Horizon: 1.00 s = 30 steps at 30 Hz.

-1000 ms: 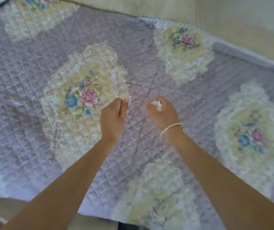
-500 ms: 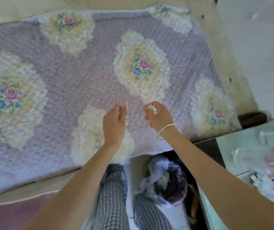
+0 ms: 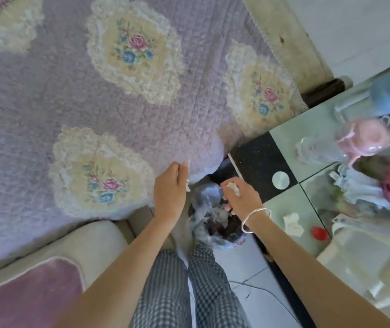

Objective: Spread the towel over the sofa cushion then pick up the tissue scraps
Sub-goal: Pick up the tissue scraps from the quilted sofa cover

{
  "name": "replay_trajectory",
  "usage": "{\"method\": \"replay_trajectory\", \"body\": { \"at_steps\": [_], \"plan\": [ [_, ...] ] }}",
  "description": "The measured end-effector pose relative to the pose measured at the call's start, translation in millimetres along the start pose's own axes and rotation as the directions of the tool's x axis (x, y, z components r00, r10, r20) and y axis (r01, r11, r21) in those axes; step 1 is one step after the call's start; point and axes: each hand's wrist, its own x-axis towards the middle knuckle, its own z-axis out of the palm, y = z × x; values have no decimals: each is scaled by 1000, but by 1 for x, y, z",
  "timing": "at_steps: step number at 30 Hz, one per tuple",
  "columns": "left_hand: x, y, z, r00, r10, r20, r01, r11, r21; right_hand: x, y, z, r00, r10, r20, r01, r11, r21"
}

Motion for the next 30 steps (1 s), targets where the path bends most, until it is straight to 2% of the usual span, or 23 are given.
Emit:
{"method": "replay_trajectory", "body": {
  "at_steps": [4, 8, 13, 17, 22, 30],
  "plan": [
    [-8, -30, 38, 996, -4, 88, 5, 1000, -11, 27, 61, 23, 995, 94, 44, -91, 993, -73],
    [-20, -69, 77, 988, 40, 152, -49, 997, 53, 62, 113, 48, 985, 162, 55, -148, 968, -201],
    [-32, -114, 118, 978, 30, 206, -53, 993, 105, 96, 162, 85, 979, 186, 80, -136, 899, -417],
    [-41, -130, 140, 980, -20, 200, -1, 995, 103, 114, 197, 99, 983, 182, 32, -165, 945, -282],
    [-46, -137, 165, 988, -55, 143, 43, 996, 83, 120, 221, 99, 978, 202, 55, -192, 971, -145],
    [-50, -135, 202, 980, -87, 177, 73, 994, 87, 109, 235, 91, 976, 210, 52, -203, 972, -119]
  ]
}}
